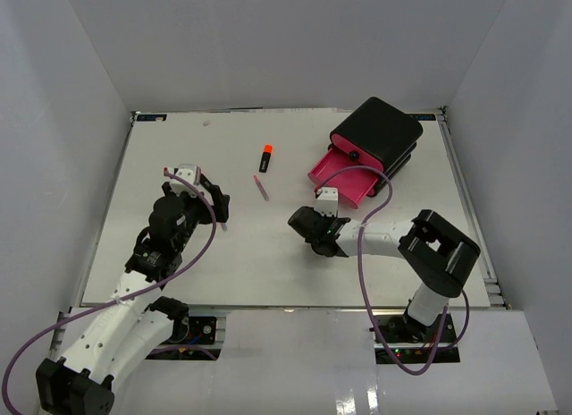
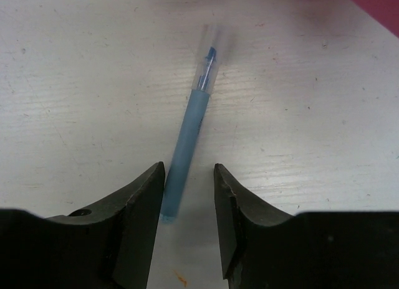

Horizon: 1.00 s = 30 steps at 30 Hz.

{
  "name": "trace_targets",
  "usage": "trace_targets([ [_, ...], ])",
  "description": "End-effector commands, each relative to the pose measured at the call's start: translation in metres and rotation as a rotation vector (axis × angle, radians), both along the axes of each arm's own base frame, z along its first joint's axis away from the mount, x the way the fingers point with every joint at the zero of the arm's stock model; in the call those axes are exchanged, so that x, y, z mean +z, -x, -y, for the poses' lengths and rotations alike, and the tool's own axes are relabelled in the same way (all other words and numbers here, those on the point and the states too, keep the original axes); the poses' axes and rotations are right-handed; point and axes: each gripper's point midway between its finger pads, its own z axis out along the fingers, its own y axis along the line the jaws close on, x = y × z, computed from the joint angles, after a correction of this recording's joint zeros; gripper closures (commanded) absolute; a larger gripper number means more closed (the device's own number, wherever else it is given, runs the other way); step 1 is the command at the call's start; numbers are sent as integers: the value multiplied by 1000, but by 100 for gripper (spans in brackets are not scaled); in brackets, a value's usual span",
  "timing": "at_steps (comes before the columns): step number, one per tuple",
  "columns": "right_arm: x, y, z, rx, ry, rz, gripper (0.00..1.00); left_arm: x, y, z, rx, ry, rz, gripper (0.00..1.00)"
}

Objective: Sort the stationery into containers
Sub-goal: Pick up the pen from the center of the board.

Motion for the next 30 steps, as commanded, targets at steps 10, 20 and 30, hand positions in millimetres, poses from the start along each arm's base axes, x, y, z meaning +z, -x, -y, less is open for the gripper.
trace_targets([
  [10, -4, 8, -33, 146, 48, -8, 79, 9, 0, -3, 10, 7, 32, 2],
  [20, 67, 2, -63, 470, 154, 137, 92, 7, 0, -2, 5, 7, 24, 2],
  [30, 151, -48, -11, 686, 459, 347, 90, 3, -1, -1, 1, 4, 11, 2],
])
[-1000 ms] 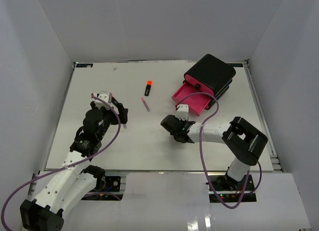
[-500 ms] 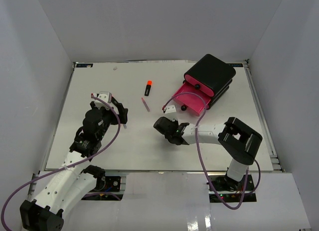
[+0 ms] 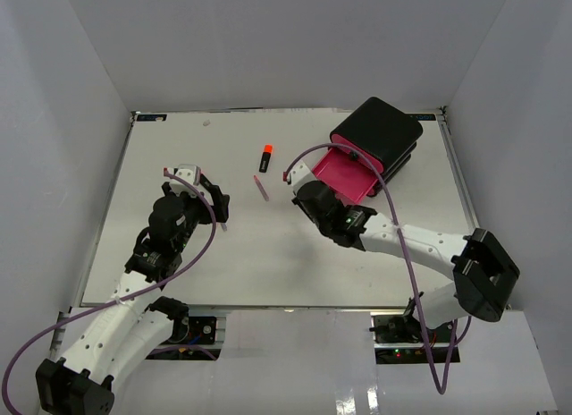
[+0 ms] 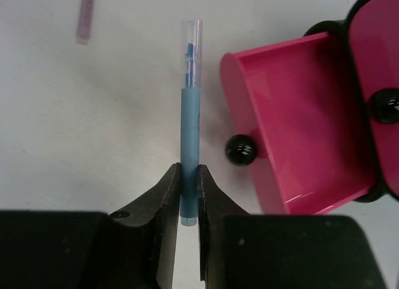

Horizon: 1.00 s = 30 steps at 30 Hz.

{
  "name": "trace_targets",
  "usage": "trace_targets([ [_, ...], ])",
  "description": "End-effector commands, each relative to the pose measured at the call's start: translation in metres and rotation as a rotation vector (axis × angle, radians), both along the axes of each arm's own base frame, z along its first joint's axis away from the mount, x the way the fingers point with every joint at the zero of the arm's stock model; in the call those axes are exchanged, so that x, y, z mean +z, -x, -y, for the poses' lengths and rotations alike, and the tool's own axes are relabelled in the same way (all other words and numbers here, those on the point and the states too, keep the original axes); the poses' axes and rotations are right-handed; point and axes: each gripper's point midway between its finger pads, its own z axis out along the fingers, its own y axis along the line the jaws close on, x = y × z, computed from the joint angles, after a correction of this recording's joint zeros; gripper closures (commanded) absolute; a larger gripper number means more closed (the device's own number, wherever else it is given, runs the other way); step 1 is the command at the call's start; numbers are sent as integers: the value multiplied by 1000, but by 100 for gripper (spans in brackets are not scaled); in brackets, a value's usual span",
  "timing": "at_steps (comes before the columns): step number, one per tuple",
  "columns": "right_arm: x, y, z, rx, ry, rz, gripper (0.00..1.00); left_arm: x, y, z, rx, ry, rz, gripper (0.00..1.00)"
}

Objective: Sort the stationery into containers
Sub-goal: Pick up the pen from the center of the board, then place the pen in the drawer.

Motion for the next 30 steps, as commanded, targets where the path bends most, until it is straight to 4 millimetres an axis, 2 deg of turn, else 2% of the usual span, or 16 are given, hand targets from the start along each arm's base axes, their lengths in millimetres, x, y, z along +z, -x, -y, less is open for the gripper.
trace_targets([
  [1, 25, -24, 15, 119, 97, 76, 90, 3, -1, -1, 1, 3, 8, 2],
  [2, 27, -33, 26, 113, 104, 78, 89, 1, -1, -1, 4, 1, 5, 2],
  [4, 32, -40, 29, 141, 76, 75, 88, 1, -1, -1, 6, 0, 3, 2],
  [5, 33, -50, 41, 114, 83, 80, 87, 0, -2, -1, 6, -1, 0, 2],
  [8, 34, -67, 54, 101, 102, 84, 85, -1, -3, -1, 6, -4, -6, 2],
  [16, 26, -97, 70, 70, 138, 70, 74, -3, -3, -1, 7, -6, -11, 2],
  [19, 23, -99, 72, 62, 142, 62, 64, -7, -4, -1, 13, -7, -27, 2],
  [22, 28, -100, 76, 32, 126, 72, 49, -12, -7, 1, 16, 2, -52, 2],
  [24, 36, -99, 77, 22, 108, 85, 45, -15, -8, 0, 33, 11, -68, 2],
  [28, 59, -89, 81, -4, 32, 114, 43, -34, -15, -7, 116, 19, -160, 2],
  [30, 75, -78, 84, -10, -41, 134, 43, -46, -16, -10, 166, 27, -225, 2],
])
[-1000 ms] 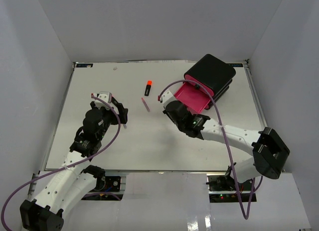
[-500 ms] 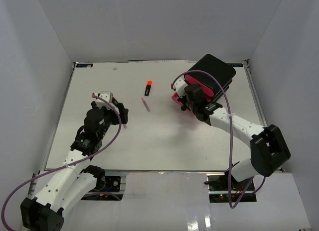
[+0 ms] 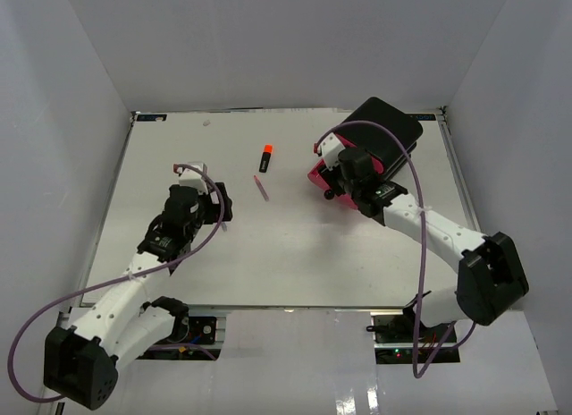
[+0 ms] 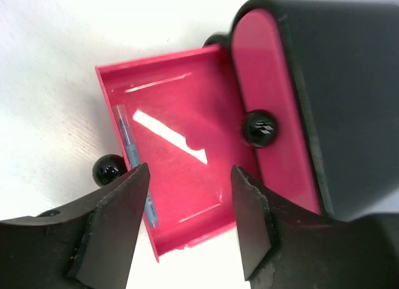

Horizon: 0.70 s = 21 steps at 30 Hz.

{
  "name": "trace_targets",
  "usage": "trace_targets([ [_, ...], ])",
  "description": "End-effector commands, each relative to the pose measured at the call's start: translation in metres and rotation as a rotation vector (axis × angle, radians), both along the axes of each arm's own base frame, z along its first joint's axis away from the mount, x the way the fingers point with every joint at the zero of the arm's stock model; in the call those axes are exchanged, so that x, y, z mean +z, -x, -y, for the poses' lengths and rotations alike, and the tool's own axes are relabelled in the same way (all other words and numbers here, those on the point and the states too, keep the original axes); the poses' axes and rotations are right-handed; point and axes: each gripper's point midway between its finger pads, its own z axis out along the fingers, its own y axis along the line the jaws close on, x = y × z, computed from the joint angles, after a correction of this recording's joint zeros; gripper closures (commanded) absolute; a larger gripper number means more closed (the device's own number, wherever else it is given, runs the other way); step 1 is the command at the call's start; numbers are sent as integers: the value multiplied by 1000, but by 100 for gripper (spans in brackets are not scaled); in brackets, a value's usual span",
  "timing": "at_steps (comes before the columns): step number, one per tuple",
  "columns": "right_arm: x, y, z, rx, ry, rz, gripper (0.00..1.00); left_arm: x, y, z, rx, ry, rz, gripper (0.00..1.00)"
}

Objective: Sort the stationery into containers
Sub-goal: Place the pen in the drawer, then pick up the pen from the center of the board.

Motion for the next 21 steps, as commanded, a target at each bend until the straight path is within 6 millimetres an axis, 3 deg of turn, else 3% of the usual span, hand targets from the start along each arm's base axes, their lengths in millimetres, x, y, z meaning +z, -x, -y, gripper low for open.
trace_targets([
  [1, 58, 10, -1, -13, -180, 104, 37, -6, -6, -12, 124, 19, -77, 2],
  [4, 76, 32, 4, -8, -303, 129, 20, -26, -13, -16, 197, 9, -179, 2],
  [5, 93, 41, 8, -3, -358, 169, 16, -32, -18, -17, 217, 1, -211, 2],
  [6, 88, 47, 8, -1, -398, 169, 6, -36, -17, -19, 241, 7, -240, 2],
  [7, 105, 56, 12, 7, -455, 217, 2, -41, -20, -25, 271, 3, -256, 2],
  [8, 93, 62, 13, 10, -468, 201, 4, -47, -23, -27, 286, -3, -278, 2],
  [9, 95, 66, 14, 10, -507, 204, 10, -51, -25, -30, 304, 8, -293, 3],
  [10, 102, 73, 17, 14, -544, 225, 10, -54, -29, -36, 320, 27, -306, 4],
  [14, 96, 83, 19, 14, -623, 227, 10, -80, -38, -48, 367, 31, -392, 8],
  [21, 78, 92, 9, 66, -646, 178, 10, -89, -58, -51, 410, 8, -424, 14],
])
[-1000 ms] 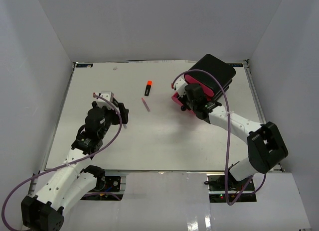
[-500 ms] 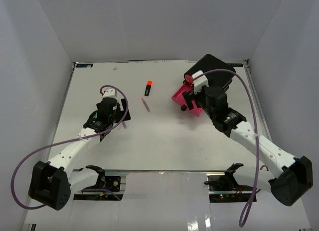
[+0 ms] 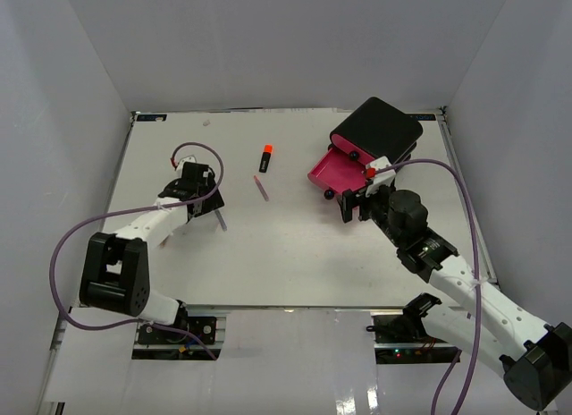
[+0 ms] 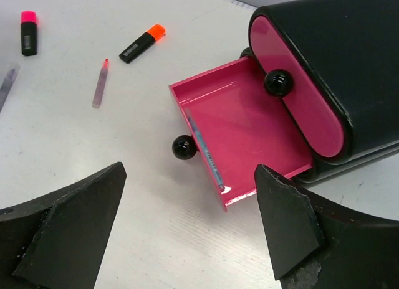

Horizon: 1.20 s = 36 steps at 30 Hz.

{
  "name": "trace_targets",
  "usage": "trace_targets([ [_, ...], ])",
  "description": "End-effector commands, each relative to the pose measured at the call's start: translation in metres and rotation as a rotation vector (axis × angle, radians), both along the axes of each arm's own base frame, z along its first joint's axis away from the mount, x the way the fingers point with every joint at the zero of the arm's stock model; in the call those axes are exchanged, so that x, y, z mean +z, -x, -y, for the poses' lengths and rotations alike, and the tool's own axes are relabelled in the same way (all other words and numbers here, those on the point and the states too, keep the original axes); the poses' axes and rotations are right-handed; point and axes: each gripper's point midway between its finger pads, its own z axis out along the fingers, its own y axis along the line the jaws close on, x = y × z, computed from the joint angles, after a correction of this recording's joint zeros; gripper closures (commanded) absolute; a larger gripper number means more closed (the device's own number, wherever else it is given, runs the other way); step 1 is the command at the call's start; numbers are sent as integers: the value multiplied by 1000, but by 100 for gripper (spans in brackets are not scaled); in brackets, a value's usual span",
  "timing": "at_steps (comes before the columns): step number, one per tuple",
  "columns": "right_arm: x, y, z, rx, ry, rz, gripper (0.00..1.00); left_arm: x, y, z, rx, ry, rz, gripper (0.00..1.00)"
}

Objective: Sort the stationery into containers
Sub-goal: Pick up the pen from the center of the board.

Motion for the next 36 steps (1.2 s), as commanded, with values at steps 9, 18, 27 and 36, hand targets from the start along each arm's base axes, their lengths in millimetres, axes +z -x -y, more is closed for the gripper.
trace_targets([
  [9, 19, 3, -10, 48, -92, 58, 10, -4, -29, 6, 45, 17, -26, 28],
  [18, 14, 5, -14, 69, -89, 48, 9, -18, -42, 24, 24, -2, -86, 40],
  [27, 15, 5, -11, 57, -91, 54, 9, -38, -43, 32, 21, 7, -155, 55],
  [36, 19, 12, -14, 93, -99, 57, 8, -25, -44, 65, -25, 124, -132, 81],
])
